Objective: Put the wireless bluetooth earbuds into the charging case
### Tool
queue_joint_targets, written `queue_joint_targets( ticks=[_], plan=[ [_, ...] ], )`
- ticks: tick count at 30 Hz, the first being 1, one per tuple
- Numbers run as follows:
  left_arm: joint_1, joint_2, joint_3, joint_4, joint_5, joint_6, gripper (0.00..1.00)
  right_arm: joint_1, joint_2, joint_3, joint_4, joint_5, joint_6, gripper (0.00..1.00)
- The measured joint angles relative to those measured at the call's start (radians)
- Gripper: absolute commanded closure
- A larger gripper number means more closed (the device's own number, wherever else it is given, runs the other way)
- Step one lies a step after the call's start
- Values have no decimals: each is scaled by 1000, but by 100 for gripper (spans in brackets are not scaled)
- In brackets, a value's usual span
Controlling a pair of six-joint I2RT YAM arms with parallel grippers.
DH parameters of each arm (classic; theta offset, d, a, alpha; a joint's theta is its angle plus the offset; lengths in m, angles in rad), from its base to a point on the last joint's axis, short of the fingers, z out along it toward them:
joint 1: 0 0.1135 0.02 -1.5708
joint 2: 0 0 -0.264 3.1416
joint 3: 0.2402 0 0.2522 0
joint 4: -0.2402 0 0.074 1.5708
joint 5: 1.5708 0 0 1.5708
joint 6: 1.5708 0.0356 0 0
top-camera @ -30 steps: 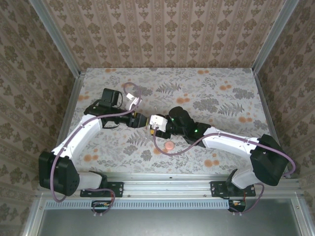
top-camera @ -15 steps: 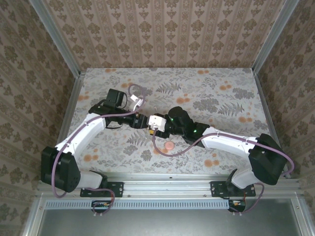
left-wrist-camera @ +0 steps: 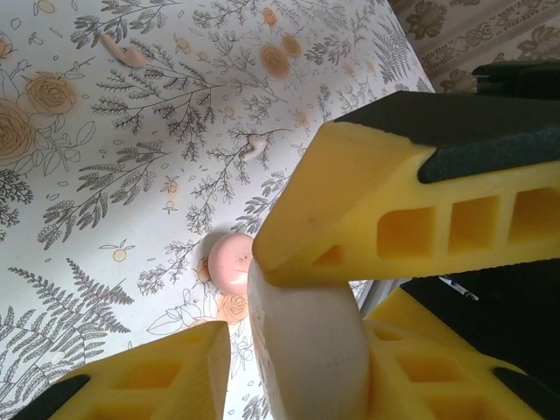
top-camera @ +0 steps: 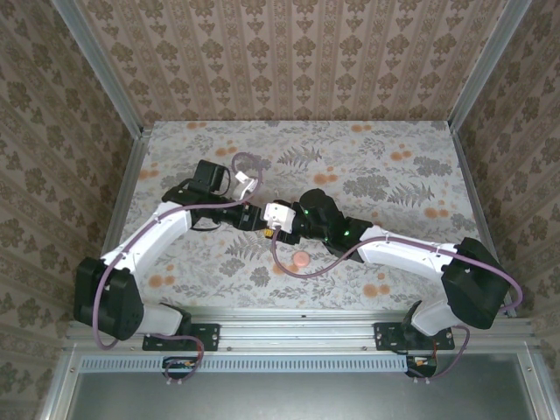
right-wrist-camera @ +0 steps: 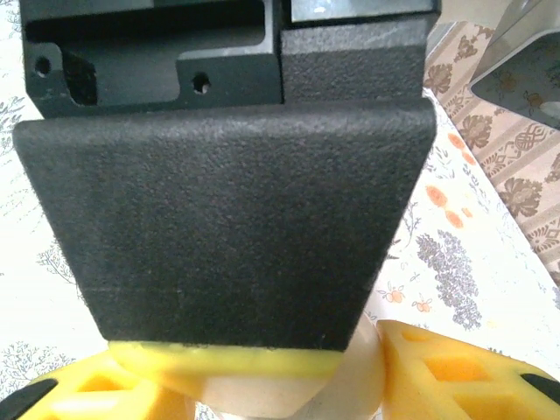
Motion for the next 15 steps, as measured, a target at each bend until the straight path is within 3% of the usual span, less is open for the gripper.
queue_joint_targets(
  ticks=[3, 7, 15],
  plan=[
    [-4, 0, 0, 10, 2, -8, 72, 0, 0, 0, 0, 3, 11, 49],
    [-5, 0, 0, 18, -3, -2, 82, -1, 0, -2, 1, 12, 24, 35],
    [40, 1, -44, 72, 42, 107, 83, -15, -73, -74, 3, -40, 47, 29]
  ],
)
